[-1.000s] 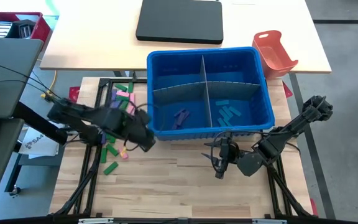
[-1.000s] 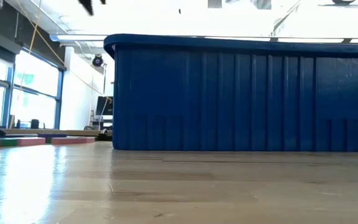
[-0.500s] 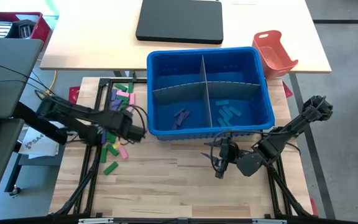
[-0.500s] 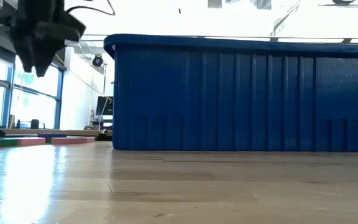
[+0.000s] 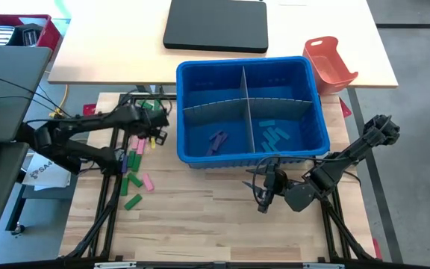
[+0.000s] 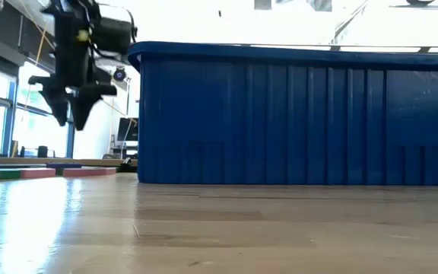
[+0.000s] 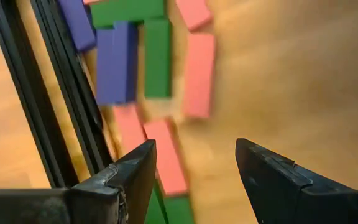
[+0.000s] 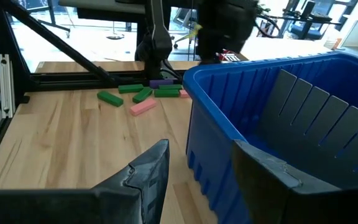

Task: Sort blocks
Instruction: Put the purple block into the blue bin with the other purple block

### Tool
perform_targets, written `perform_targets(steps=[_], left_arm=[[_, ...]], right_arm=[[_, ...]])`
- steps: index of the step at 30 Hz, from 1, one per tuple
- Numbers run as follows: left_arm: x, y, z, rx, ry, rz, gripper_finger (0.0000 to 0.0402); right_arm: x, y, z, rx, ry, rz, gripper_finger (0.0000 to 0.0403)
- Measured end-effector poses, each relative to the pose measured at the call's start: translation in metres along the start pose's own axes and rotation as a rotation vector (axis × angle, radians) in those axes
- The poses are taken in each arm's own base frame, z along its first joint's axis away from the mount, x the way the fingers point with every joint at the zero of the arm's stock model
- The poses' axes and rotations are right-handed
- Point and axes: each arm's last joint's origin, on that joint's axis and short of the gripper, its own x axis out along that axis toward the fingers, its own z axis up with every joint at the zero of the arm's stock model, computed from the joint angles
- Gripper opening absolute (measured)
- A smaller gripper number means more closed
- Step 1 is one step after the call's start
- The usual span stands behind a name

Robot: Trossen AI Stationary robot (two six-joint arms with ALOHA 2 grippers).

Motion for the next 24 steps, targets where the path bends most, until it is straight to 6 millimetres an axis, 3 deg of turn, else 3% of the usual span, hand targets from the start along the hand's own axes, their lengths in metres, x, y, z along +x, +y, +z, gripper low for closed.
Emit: perform_targets(steps=[10, 24], left_arm=[[0.049, 0.030, 0.044, -0.018, 0.151, 0.056, 0.0211], [0.100, 0.036, 0.061, 0.030, 0.290, 0.122, 0.0211]], right_arm=[[0.000, 0.000, 0.000, 0.008, 0.000, 0.000, 0.0169], [0.000, 0.000, 0.000, 0.019, 0.000, 0.000, 0.0169]])
